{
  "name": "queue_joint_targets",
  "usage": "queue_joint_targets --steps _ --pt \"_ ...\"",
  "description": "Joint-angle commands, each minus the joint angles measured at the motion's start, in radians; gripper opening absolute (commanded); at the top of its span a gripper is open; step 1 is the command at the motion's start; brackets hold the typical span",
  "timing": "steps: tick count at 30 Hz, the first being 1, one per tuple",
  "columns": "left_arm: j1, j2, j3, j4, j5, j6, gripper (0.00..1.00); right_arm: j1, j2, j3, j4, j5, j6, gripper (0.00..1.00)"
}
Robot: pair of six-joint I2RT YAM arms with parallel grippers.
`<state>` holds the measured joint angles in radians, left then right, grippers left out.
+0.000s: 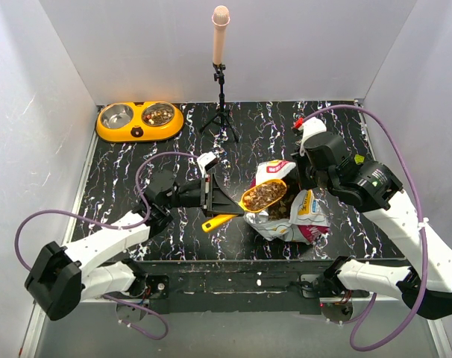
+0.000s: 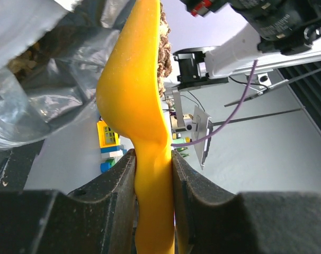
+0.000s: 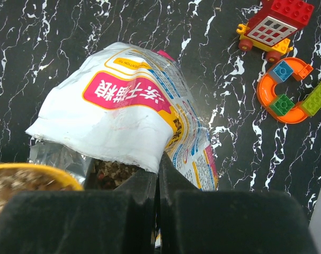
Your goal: Serve the pet food
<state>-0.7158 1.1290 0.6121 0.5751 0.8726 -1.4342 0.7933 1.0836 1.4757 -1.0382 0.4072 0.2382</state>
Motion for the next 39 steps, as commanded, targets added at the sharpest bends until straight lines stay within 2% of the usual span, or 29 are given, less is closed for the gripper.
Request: queue_joint_targets --steps 1,7,12,17,23,32,39 --pt "0.007 -0.086 0.011 0.002 0.020 -0.035 0.00 0.001 -0.053 0.084 0.230 0.078 0.018 0.01" --pt "0.029 -0.129 0.090 -0.090 -0.010 -0.035 0.00 0.001 -0.059 0.075 0.230 0.061 0.015 0.01" --pt "0.076 -0.040 0.285 -0.210 -0.047 -0.020 0.00 0.001 -0.071 0.089 0.204 0.033 0.004 0.01" --pt "0.176 0.055 0.344 -0.043 -0.070 -0.193 0.00 0.001 -0.097 0.081 0.185 0.035 0.000 0.01" --pt "0.304 0.136 0.448 -0.116 -0.035 -0.164 0.00 0.003 -0.123 0.083 0.155 0.028 0.007 0.01" --pt "0.625 0.250 0.443 -0.021 0.045 -0.196 0.00 0.001 -0.149 0.064 0.136 0.004 0.013 0.01" --pt "0.792 0.408 0.465 0.147 0.052 -0.160 0.00 0.001 -0.139 0.077 0.129 -0.036 0.013 0.01"
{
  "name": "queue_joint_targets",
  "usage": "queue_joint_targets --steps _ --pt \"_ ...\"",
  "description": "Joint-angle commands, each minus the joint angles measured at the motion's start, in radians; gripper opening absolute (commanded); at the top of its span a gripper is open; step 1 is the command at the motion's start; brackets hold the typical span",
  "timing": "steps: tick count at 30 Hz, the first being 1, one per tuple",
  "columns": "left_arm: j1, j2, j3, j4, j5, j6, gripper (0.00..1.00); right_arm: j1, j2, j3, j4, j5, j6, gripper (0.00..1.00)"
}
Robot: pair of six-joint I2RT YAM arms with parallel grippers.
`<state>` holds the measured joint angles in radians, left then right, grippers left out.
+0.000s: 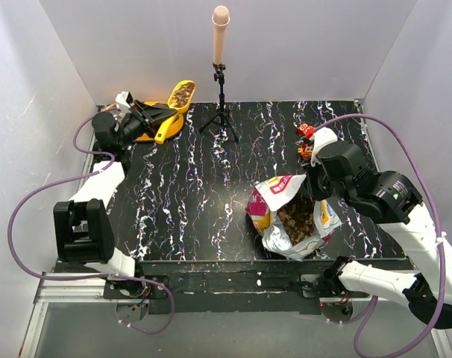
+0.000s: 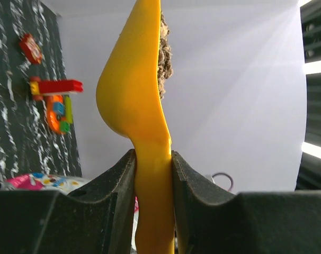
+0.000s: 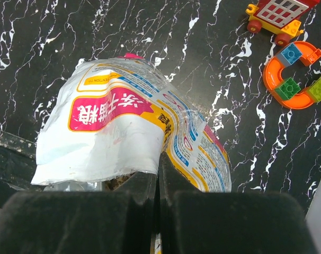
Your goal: Serve the pet food
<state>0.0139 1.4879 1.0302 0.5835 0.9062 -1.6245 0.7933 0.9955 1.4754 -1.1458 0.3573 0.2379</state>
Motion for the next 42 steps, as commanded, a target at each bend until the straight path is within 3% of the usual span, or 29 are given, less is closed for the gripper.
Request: queue_joint_targets --steps 1,11,18,34,42 --pt "0.076 0.087 0.050 0.165 0.016 0.034 0.00 0.003 -0.047 0.079 0.235 0.006 0.012 0.01" --pt "0.250 0.371 0.140 0.328 -0.003 0.011 0.00 0.003 -0.043 0.077 0.238 0.006 -0.034 0.01" --pt "0.336 0.489 0.153 0.337 -0.052 0.028 0.00 0.001 -0.051 0.074 0.221 0.051 -0.048 0.01" --pt "0.354 0.617 0.154 0.251 -0.409 0.058 0.00 -0.006 -0.049 0.072 0.212 0.137 -0.054 0.01" --pt "0.347 0.626 0.156 0.112 -0.559 0.014 0.00 -0.009 -0.041 0.079 0.202 0.163 -0.052 0.01"
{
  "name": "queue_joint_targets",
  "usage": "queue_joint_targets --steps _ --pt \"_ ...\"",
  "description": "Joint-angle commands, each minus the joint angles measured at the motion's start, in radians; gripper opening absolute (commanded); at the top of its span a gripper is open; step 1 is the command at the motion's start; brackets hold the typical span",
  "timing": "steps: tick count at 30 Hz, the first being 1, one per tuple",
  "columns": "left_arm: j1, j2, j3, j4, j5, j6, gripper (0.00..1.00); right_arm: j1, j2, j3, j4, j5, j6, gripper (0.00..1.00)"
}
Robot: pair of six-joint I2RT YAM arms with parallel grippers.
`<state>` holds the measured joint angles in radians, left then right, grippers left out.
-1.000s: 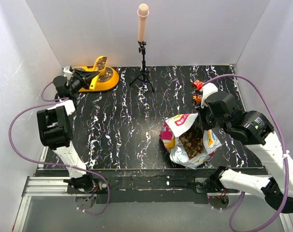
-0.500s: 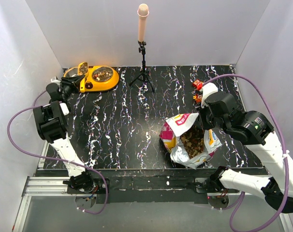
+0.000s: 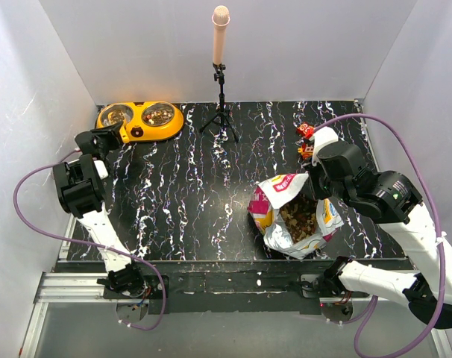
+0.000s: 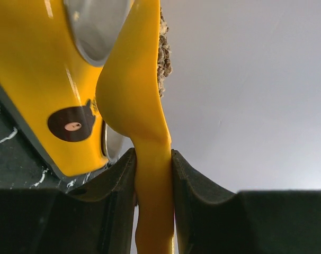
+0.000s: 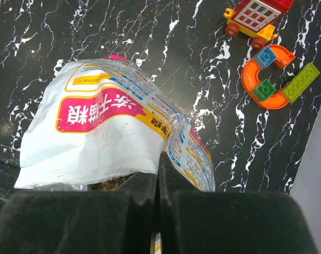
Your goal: Serve the pet food
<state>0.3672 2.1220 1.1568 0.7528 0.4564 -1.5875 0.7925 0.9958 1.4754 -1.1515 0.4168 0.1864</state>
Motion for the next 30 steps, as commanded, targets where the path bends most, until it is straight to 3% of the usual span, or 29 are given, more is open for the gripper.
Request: queue_joint_targets --steps 1,4,10,15,30 --pt "-0.011 -0.007 0.027 -0.056 -0.123 -0.044 0.00 -0.009 -0.042 0.080 0.210 0.102 -0.004 0.01" --pt "-0.016 0.016 0.056 -0.078 -0.130 -0.080 0.00 -0.012 -0.037 0.074 0.217 0.099 -0.004 0.01" --pt "-0.028 0.029 0.152 -0.279 -0.131 -0.078 0.00 -0.015 -0.037 0.071 0.223 0.100 -0.004 0.01" --pt "-0.043 0.015 0.173 -0.364 -0.185 -0.176 0.00 -0.018 -0.043 0.068 0.225 0.100 -0.008 0.01" --pt "-0.102 -0.005 0.391 -0.884 -0.294 -0.420 0.00 -0.024 -0.056 0.065 0.231 0.112 -0.027 0.01"
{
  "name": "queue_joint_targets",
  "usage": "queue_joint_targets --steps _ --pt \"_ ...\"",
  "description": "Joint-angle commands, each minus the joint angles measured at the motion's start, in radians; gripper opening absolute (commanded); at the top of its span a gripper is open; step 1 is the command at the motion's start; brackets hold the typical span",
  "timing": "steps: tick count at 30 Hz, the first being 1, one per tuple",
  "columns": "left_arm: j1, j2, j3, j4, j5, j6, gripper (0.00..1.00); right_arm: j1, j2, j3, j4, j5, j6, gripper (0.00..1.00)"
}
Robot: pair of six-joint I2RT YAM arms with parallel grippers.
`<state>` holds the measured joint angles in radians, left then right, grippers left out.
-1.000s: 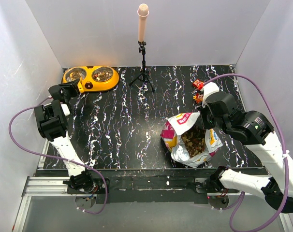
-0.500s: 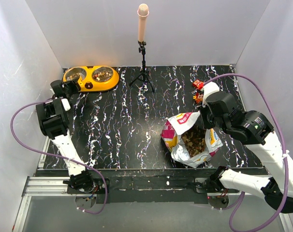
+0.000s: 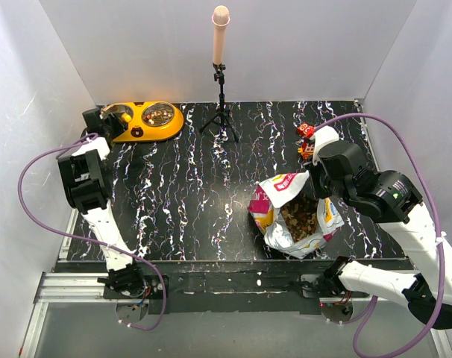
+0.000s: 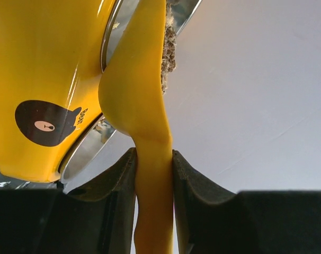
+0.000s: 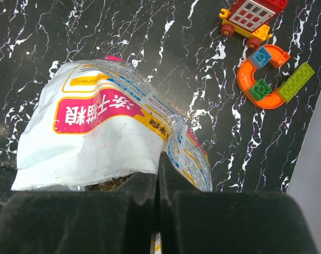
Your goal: Serve the pet food
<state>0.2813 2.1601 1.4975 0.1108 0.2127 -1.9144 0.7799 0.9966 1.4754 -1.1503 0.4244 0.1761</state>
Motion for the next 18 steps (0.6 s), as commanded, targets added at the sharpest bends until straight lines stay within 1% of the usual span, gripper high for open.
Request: queue_joint_targets --steps 1,3,7,9,13,15,18 --pt "-0.022 -0.042 0.062 -0.275 -0.058 -0.118 0.00 -0.011 -0.058 0.063 0.230 0.108 -0.015 0.01" --pt "-0.024 -0.033 0.105 -0.325 -0.059 -0.144 0.00 -0.011 -0.059 0.063 0.230 0.108 -0.015 0.01" --pt "-0.036 -0.025 0.202 -0.494 -0.090 -0.210 0.00 -0.014 -0.059 0.063 0.231 0.111 -0.020 0.01" --pt "-0.044 -0.020 0.216 -0.505 -0.111 -0.267 0.00 -0.016 -0.059 0.063 0.231 0.112 -0.021 0.01" --pt "-0.053 0.030 0.302 -0.551 -0.064 -0.359 0.00 -0.018 -0.059 0.063 0.233 0.113 -0.023 0.01" --pt "-0.059 0.043 0.343 -0.595 -0.068 -0.399 0.00 -0.019 -0.059 0.063 0.232 0.113 -0.021 0.01" --pt "-0.063 0.052 0.357 -0.609 -0.076 -0.484 0.00 -0.021 -0.056 0.069 0.228 0.113 -0.023 0.01"
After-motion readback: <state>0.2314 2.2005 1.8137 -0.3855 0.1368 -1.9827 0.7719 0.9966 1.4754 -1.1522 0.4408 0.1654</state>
